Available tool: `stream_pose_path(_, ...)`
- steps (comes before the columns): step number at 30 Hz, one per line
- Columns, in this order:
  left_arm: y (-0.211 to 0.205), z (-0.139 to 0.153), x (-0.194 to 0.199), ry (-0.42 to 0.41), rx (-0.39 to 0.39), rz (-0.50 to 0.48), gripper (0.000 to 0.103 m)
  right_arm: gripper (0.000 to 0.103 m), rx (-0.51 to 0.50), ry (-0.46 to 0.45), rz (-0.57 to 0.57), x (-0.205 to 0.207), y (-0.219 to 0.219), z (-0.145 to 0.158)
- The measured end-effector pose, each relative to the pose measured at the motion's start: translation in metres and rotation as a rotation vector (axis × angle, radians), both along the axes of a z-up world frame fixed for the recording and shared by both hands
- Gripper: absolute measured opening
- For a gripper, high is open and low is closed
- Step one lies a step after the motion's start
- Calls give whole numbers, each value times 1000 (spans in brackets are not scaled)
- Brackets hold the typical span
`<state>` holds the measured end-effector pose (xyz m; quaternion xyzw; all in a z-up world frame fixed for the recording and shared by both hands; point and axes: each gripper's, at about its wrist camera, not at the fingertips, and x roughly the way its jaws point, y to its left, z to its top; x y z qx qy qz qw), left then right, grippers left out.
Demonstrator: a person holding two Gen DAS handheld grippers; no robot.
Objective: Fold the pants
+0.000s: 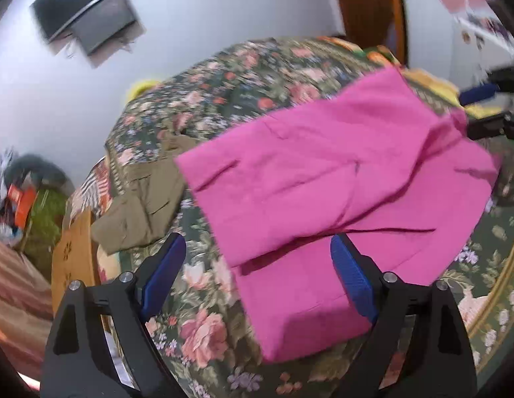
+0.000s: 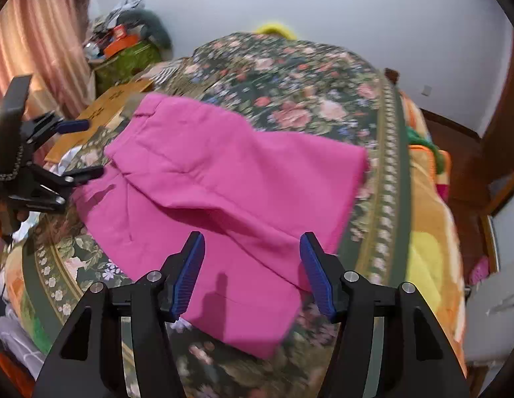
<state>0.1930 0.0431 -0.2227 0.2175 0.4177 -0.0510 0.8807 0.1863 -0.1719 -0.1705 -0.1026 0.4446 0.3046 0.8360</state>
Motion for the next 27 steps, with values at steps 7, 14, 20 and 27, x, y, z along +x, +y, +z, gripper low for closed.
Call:
stream_pose_path(7, -12, -16, 21, 38, 35, -80, 69, 56, -66, 29, 47, 18, 26, -34)
stream_pose_path(14, -18, -13, 27, 63, -2, -151, 21, 55, -117, -44, 57, 29, 38, -38)
stream_pose_path(20, -16, -9, 31, 61, -24, -105, 15, 50, -83, -9, 160, 36, 55, -35)
stream_pose_path(27, -14, 14, 21, 13, -52, -94, 12, 4, -17, 25, 139, 32, 54, -27)
